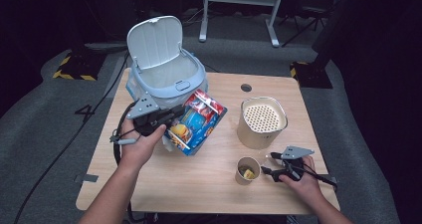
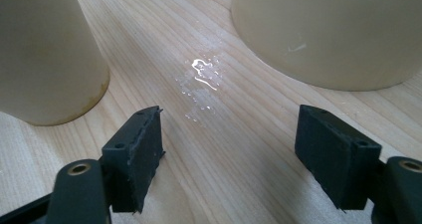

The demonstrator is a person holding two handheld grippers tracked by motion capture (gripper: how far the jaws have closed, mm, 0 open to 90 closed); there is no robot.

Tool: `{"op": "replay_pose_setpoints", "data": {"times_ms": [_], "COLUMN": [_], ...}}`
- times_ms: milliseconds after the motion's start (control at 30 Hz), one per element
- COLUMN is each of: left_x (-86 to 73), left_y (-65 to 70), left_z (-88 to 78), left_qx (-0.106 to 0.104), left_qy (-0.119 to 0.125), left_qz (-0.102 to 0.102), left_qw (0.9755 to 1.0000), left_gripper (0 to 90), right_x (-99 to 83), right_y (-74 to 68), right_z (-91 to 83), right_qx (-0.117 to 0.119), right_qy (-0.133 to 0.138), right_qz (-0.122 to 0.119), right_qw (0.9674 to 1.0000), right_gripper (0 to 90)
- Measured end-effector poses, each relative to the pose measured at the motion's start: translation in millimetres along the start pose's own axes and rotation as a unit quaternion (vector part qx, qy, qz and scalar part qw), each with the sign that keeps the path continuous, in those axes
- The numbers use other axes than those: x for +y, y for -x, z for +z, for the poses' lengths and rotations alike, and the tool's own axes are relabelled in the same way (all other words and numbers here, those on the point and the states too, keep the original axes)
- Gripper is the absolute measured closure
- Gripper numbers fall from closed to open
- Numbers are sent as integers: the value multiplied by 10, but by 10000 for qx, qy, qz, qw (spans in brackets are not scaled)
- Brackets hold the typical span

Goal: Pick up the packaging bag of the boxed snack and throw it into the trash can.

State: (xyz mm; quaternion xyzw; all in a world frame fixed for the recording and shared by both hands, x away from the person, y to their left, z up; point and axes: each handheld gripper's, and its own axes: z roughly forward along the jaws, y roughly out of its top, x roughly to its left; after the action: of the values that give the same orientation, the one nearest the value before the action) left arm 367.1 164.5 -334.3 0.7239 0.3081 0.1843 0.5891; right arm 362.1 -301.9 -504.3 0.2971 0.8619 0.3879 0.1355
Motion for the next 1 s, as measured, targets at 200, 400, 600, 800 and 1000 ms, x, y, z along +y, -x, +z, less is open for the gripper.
{"op": "replay_pose_setpoints", "data": {"times_ms": [200, 400, 600, 800, 1000], "left_x": [209, 343, 517, 688, 834], "left_y": [-49, -79, -124, -162, -248], "left_z": [-56, -100, -139, -158, -183], "left_qx": [110, 177, 252, 310, 465], "left_qy": [171, 312, 486, 657, 810], "left_qz": [107, 153, 208, 242, 230], "left_qw": [9997, 9992, 9983, 9971, 9954], "left_gripper": [887, 886, 886, 886, 885], "right_x": [0, 0, 0, 0, -1], "right_y": [1, -1, -1, -2, -1], "right_z": [-1, 0, 0, 1, 0], "right_qx": [6, 1, 0, -2, -3], "right_qy": [-4, 0, 0, 1, 1], "right_qz": [-4, 3, 3, 3, 1], "right_qw": [10000, 10000, 10000, 10000, 10000], "right_gripper": [268, 268, 268, 268, 268]}}
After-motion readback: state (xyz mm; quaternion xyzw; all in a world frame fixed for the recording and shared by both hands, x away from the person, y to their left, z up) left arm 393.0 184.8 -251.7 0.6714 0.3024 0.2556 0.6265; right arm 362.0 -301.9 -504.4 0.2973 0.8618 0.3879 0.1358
